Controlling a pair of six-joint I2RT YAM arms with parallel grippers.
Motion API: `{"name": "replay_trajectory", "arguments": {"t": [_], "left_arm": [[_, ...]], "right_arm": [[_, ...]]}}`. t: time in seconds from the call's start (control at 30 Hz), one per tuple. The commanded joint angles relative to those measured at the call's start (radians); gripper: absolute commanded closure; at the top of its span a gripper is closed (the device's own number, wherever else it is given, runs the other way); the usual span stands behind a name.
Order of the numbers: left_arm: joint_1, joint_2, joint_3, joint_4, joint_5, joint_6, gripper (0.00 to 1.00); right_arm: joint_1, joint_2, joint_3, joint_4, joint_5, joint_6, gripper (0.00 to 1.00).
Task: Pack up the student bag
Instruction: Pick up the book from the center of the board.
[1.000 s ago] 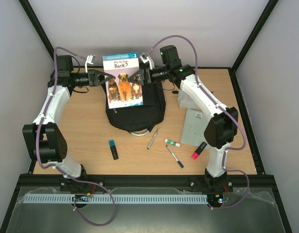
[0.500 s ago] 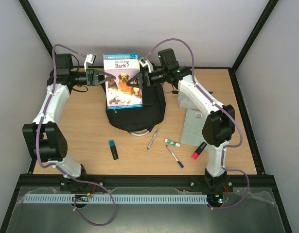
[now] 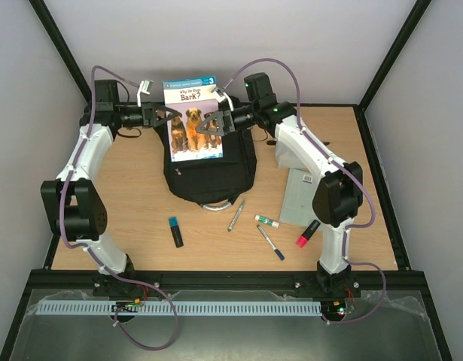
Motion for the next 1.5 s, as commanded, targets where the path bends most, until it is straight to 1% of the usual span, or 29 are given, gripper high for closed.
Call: {"name": "replay_trajectory", "arguments": {"t": [0.0,0.17,0.33,0.4,0.5,0.6,0.7,0.73,0.77,0.87,0.93,1.03,1.13,1.2,1.3,1.37,1.47], "left_arm": [[-0.008,0.001,0.044,0.059,-0.111,-0.028,0.98],[-0.008,-0.01,0.043,-0.001,-0.185,0.05,0.98],[-0.016,-0.032,0.029,-0.029,-0.208,0.1,0.98],[-0.023,-0.041,0.027,-0.035,-0.204,0.108,0.97],[-0.03,-0.048,0.018,-0.034,-0.172,0.109,0.97],[-0.031,-0.054,0.01,-0.03,-0.139,0.108,0.95],[-0.031,-0.059,0.001,-0.03,-0.104,0.114,0.93],[-0.031,-0.059,-0.002,-0.029,-0.087,0.115,0.93],[-0.03,-0.061,-0.004,-0.026,-0.061,0.117,0.97],[-0.034,-0.068,0.002,-0.036,-0.014,0.128,0.98],[-0.034,-0.083,0.022,-0.09,-0.024,0.186,0.98],[-0.034,-0.12,0.042,-0.217,-0.085,0.331,0.98],[-0.035,-0.156,0.025,-0.335,-0.149,0.524,0.98],[-0.04,-0.174,0.011,-0.403,-0.186,0.632,0.98],[-0.064,-0.196,0.004,-0.513,-0.24,0.794,0.98],[-0.087,-0.214,-0.002,-0.543,-0.279,0.868,0.98],[-0.106,-0.247,-0.014,-0.569,-0.284,0.947,0.98]], "right_arm": [[0.006,-0.039,0.043,0.012,0.0,0.021,0.13],[-0.002,-0.061,0.044,0.006,0.11,0.046,0.15],[-0.006,-0.066,0.041,0.021,0.131,0.08,0.18],[-0.006,-0.062,0.038,0.033,0.128,0.096,0.22],[-0.006,-0.054,0.042,0.051,0.129,0.111,0.32],[-0.006,-0.052,0.043,0.05,0.163,0.111,0.4],[-0.005,-0.054,0.045,0.023,0.218,0.085,0.46],[-0.006,-0.055,0.044,0.011,0.235,0.068,0.47],[-0.006,-0.056,0.046,-0.004,0.248,0.049,0.47],[-0.006,-0.066,0.055,-0.07,0.333,-0.038,0.43],[-0.006,-0.079,0.091,-0.142,0.402,-0.139,0.35],[-0.012,-0.107,0.163,-0.237,0.492,-0.331,0.23],[-0.02,-0.141,0.187,-0.319,0.513,-0.485,0.15],[-0.02,-0.169,0.168,-0.367,0.507,-0.564,0.13],[-0.02,-0.203,0.123,-0.42,0.474,-0.656,0.13],[-0.02,-0.213,0.125,-0.442,0.452,-0.712,0.13],[-0.02,-0.217,0.142,-0.45,0.428,-0.747,0.13]]}}
